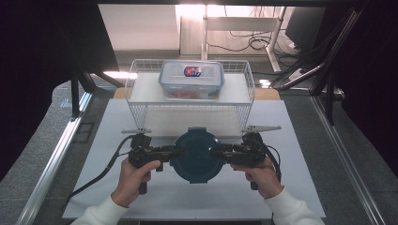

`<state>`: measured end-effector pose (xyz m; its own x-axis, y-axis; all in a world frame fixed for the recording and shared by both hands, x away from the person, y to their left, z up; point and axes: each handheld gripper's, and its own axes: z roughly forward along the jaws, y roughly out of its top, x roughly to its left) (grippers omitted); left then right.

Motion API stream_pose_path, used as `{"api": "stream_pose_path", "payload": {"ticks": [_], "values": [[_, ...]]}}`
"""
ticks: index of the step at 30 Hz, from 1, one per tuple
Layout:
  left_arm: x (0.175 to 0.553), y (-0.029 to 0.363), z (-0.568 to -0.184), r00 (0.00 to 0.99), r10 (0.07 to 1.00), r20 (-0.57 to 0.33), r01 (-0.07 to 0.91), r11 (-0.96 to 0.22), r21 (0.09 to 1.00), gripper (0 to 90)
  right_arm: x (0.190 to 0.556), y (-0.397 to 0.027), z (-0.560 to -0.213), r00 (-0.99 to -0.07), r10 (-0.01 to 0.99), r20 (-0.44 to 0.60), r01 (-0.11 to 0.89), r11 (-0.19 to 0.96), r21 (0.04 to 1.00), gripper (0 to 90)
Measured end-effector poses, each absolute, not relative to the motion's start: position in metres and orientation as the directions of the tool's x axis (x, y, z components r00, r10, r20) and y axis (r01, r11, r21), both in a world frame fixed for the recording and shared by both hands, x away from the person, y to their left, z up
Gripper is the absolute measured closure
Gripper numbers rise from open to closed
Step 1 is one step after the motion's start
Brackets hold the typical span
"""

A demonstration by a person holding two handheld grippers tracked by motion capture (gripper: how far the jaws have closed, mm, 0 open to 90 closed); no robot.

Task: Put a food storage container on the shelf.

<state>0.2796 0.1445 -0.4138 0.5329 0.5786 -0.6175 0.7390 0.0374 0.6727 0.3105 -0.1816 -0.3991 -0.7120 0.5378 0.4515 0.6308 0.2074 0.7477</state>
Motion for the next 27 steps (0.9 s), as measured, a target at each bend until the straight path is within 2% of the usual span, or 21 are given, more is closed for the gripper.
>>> {"api": "stream_pose_path", "payload": {"ticks": [15, 27], "values": [[0.298, 0.145, -0.361, 0.582, 0.601, -0.548, 0.665, 0.035, 0.746, 42.2, 0.335, -0.181, -0.349, -0.757, 0.514, 0.403, 0.566, 0.209, 0.797, 41.8], [0.316, 0.151, -0.334, 0.593, 0.602, -0.535, 0.646, 0.042, 0.763, 42.3, 0.355, -0.176, -0.320, -0.769, 0.511, 0.384, 0.547, 0.214, 0.809, 41.8]]}}
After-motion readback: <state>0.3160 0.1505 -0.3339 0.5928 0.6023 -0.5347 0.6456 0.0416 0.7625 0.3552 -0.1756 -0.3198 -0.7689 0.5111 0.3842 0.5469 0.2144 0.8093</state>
